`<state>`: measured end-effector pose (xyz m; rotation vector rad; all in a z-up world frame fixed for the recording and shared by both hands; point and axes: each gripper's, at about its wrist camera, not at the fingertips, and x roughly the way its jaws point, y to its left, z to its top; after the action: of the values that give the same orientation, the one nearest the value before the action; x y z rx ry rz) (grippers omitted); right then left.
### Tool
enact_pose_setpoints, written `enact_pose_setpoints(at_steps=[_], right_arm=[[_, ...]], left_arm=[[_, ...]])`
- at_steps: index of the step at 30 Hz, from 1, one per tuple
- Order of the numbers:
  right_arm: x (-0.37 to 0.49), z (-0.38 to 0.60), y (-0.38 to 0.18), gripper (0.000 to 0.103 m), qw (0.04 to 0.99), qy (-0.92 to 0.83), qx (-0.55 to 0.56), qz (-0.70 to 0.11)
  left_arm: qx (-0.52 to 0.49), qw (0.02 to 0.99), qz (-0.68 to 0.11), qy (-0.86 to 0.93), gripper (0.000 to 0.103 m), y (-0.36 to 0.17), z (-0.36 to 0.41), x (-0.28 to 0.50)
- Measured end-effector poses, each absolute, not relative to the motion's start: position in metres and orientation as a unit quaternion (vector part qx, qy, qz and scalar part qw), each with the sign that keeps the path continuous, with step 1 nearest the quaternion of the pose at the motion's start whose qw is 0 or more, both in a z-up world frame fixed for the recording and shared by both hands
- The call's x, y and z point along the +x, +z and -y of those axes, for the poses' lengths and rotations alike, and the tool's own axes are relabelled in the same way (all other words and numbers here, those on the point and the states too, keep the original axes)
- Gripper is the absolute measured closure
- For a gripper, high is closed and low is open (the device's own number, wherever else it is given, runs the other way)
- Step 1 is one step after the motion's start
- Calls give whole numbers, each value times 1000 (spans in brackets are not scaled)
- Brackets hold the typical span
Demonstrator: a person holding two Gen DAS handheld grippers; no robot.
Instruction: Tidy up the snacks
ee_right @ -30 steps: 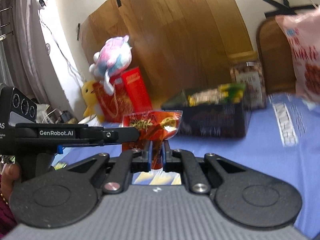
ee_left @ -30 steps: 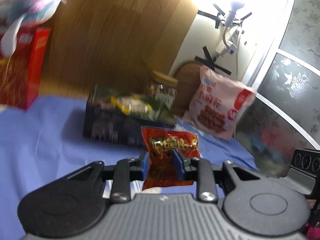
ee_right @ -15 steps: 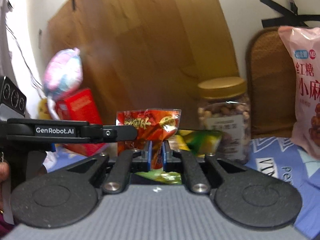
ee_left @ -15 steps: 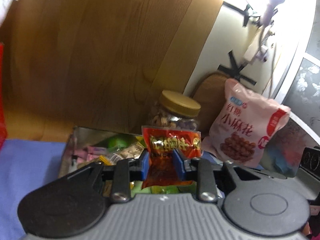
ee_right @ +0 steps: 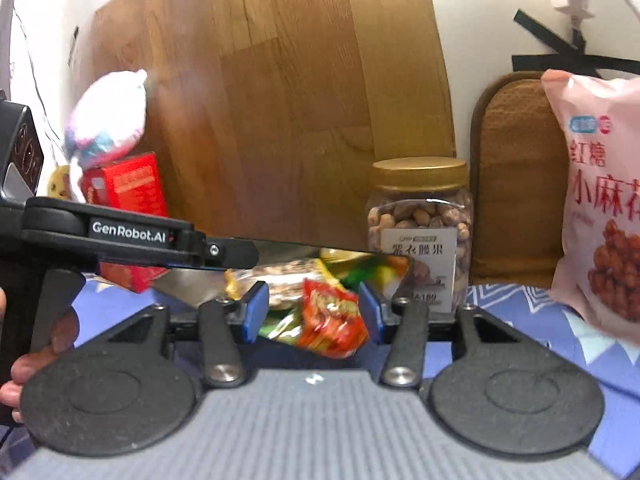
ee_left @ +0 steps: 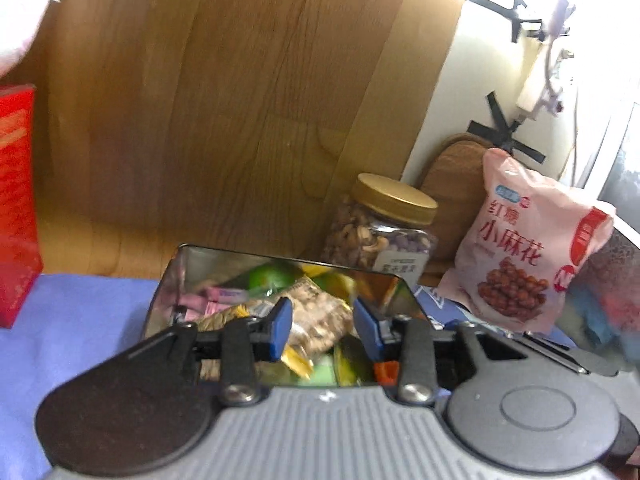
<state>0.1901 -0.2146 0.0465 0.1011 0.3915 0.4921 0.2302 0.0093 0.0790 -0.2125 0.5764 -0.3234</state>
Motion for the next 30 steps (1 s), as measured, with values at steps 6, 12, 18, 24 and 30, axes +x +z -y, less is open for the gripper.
enact_pose_setpoints(at_steps=[6, 12, 18, 24, 30], right_arm=[[135, 222, 44, 23, 952, 222, 97, -187], [79, 226, 28, 18, 941, 204, 141, -231], [29, 223, 14, 8, 934, 177, 161, -266], [-5, 229, 12, 0, 931, 155, 188, -273], [-37, 222, 12, 0, 931, 159, 182, -274]], left_arm=[[-82, 950, -263, -148, 57, 84, -5, 160], [-76, 949, -281, -123, 49, 62, -1, 90], [-56, 951, -291, -88, 21, 43, 2, 30], [-53, 965, -253, -54, 0, 48, -5, -23], [-41, 969, -240, -31, 0, 50, -4, -58]])
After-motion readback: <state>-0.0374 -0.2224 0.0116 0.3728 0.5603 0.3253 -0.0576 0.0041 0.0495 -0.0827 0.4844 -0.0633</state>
